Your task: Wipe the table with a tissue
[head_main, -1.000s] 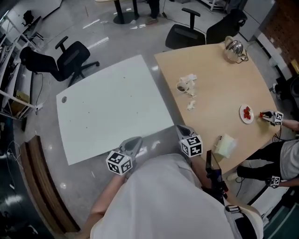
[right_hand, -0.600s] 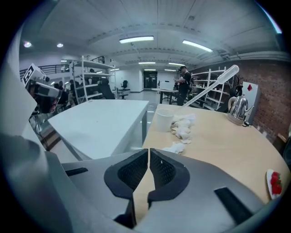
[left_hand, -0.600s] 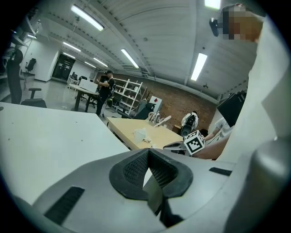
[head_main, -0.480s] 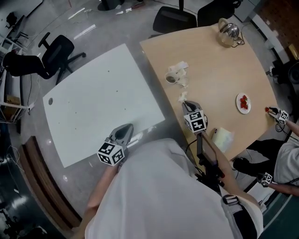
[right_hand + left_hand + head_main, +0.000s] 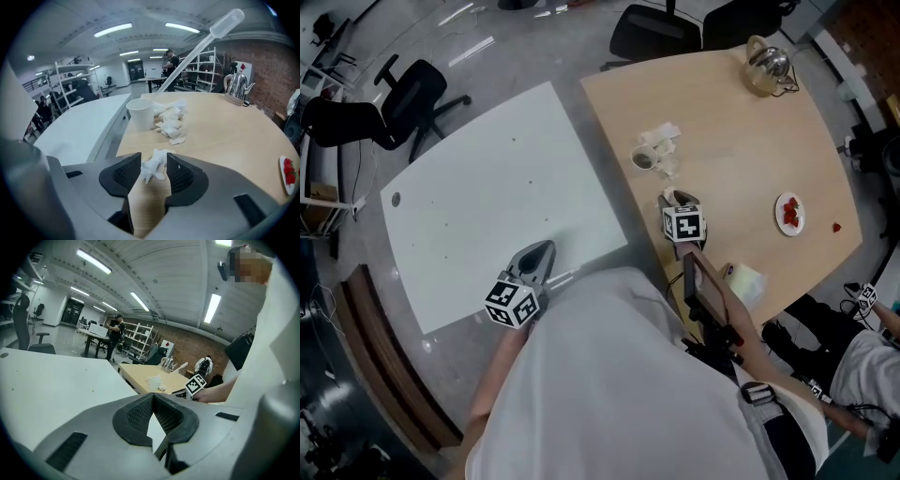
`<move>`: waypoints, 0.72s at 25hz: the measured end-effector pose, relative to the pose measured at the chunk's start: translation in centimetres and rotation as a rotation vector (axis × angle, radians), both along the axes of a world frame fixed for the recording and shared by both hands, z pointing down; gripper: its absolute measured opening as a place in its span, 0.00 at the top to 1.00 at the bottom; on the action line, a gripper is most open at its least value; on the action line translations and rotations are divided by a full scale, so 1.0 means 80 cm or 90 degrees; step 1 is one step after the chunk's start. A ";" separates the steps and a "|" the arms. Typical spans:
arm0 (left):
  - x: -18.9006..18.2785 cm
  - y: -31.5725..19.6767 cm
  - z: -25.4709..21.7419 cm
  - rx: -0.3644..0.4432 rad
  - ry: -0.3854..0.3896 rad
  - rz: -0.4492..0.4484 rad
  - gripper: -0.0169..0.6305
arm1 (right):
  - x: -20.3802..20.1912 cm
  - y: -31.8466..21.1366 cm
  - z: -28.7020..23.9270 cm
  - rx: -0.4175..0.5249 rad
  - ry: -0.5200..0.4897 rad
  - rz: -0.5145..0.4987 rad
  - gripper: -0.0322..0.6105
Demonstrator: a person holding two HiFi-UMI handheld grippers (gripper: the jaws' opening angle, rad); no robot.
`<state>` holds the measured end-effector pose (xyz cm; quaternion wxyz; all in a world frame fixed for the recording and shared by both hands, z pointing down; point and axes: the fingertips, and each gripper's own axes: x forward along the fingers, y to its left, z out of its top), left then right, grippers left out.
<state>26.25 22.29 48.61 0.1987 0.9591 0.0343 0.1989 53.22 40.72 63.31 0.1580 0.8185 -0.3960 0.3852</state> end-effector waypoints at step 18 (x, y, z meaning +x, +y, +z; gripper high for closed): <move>0.014 -0.006 -0.003 0.000 0.003 -0.005 0.96 | -0.001 -0.001 0.008 -0.017 -0.027 -0.010 0.87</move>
